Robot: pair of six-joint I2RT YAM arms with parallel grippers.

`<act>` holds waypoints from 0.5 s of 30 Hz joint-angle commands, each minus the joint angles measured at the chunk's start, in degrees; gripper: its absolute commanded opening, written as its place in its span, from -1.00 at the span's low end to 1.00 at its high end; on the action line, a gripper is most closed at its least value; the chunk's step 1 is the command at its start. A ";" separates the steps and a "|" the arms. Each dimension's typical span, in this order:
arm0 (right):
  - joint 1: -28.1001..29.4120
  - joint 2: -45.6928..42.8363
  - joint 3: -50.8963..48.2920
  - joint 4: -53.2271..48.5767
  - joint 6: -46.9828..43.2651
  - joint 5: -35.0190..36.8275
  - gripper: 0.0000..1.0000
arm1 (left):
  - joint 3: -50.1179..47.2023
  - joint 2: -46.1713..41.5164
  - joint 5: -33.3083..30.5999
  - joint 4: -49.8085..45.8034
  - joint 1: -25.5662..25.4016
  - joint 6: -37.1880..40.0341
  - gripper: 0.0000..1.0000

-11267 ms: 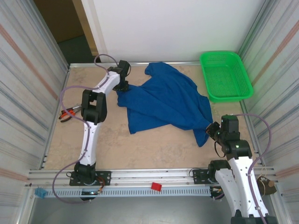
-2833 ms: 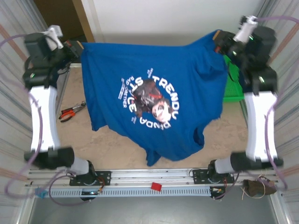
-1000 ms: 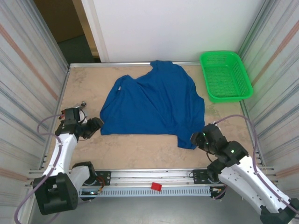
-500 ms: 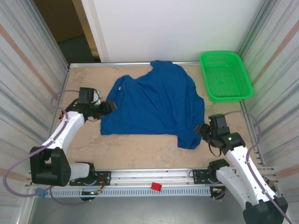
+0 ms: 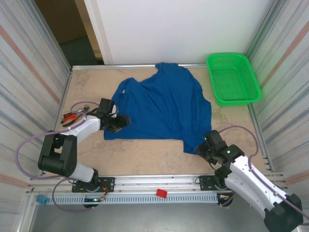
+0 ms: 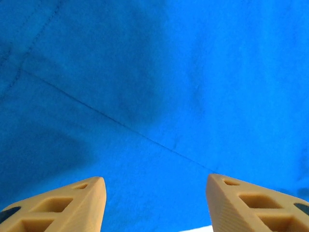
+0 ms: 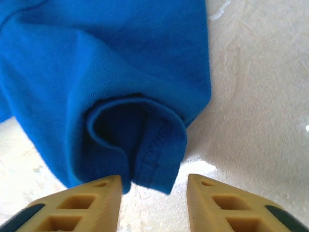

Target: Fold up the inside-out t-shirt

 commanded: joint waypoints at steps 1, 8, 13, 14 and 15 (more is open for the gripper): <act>0.48 2.28 0.04 2.72 1.13 3.19 -0.78 | -1.60 1.19 -1.92 2.12 0.56 -2.18 0.13; 0.04 -8.35 5.69 -12.59 2.82 9.82 -1.00 | -5.88 1.96 -2.61 4.45 3.57 -6.63 0.13; -0.12 -16.88 8.49 -21.34 10.09 11.96 -1.00 | -9.60 -0.16 -4.92 5.03 4.89 -9.66 0.14; -0.12 -17.76 9.31 -23.09 11.34 12.89 -1.00 | -10.36 -0.67 -5.21 5.09 5.29 -10.33 0.14; -0.12 -18.44 10.23 -24.66 12.07 14.11 -1.00 | -11.26 -1.43 -5.48 5.34 5.65 -10.84 0.14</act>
